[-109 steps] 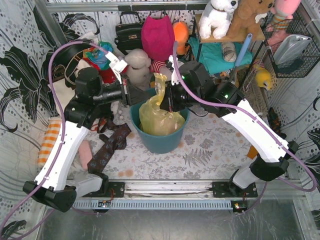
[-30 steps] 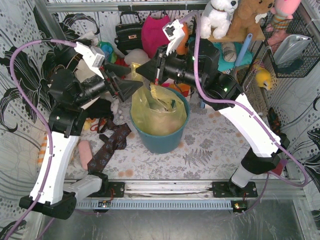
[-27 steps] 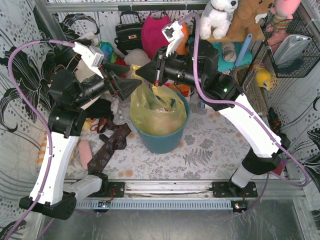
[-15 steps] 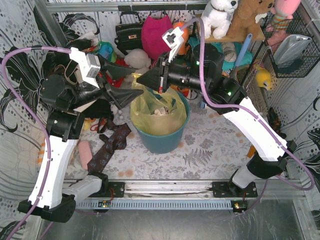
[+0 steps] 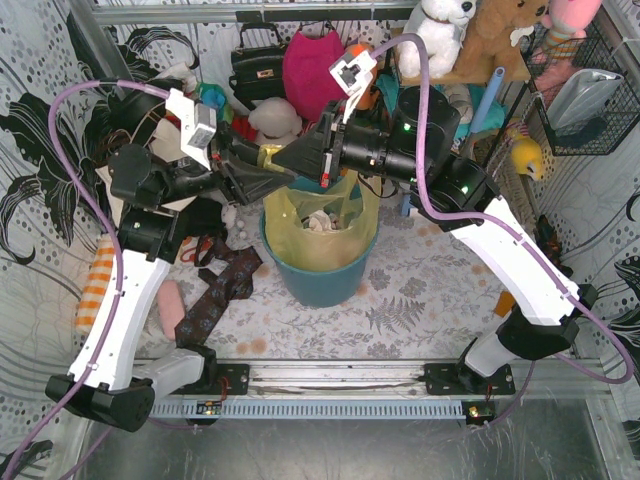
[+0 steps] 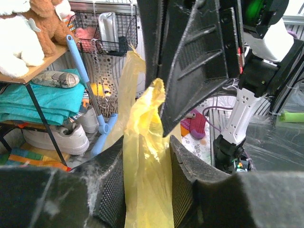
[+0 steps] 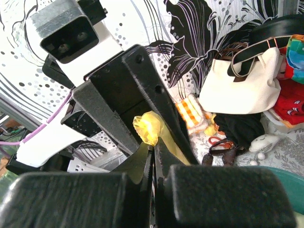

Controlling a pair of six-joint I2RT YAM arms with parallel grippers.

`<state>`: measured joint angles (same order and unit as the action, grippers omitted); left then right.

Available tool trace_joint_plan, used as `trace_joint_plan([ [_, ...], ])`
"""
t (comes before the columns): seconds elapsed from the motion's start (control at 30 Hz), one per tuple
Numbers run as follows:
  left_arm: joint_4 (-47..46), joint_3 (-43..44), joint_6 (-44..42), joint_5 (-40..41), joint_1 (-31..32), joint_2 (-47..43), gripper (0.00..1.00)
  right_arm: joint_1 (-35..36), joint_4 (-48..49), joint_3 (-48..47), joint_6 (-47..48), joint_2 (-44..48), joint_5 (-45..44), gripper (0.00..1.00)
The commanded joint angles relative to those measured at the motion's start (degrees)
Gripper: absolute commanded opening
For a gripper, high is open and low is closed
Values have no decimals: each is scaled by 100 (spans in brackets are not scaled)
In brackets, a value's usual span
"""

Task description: Tie the trash bag

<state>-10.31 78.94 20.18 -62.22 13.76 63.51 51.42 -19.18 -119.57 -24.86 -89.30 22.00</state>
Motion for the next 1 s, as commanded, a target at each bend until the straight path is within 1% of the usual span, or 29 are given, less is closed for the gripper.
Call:
trace_joint_plan([
  [0.0,-509,-110,218,-130,-31,-185,38,25,235,-212,-68,57,-208,0],
  [0.03,-466,-140,208,-118,-31,-208,34,30,223,-214,-57,67,-274,4],
  [0.07,-417,-168,194,-85,-23,-236,31,31,219,-211,-37,84,-321,13],
  [0.17,-185,-226,60,46,-28,-321,24,27,132,-243,5,154,-458,32],
  [0.2,-119,-237,22,92,-26,-344,23,31,109,-244,25,191,-501,36],
  [0.23,-72,-243,-6,120,-27,-359,21,27,99,-235,27,231,-553,38],
  [0.4,-18,-230,-10,159,-31,-348,19,26,-65,-269,18,288,-632,38],
  [0.63,488,-35,-265,493,-31,-225,19,35,-199,-281,-161,231,-187,34],
  [0.77,495,-14,-253,515,-31,-202,19,35,-252,-279,-188,190,-115,33],
  [0.87,474,-19,-237,526,-28,-212,19,35,-267,-306,-183,123,-134,28],
  [0.97,407,-16,-172,478,-29,-203,19,35,-355,-432,-162,12,-170,28],
])
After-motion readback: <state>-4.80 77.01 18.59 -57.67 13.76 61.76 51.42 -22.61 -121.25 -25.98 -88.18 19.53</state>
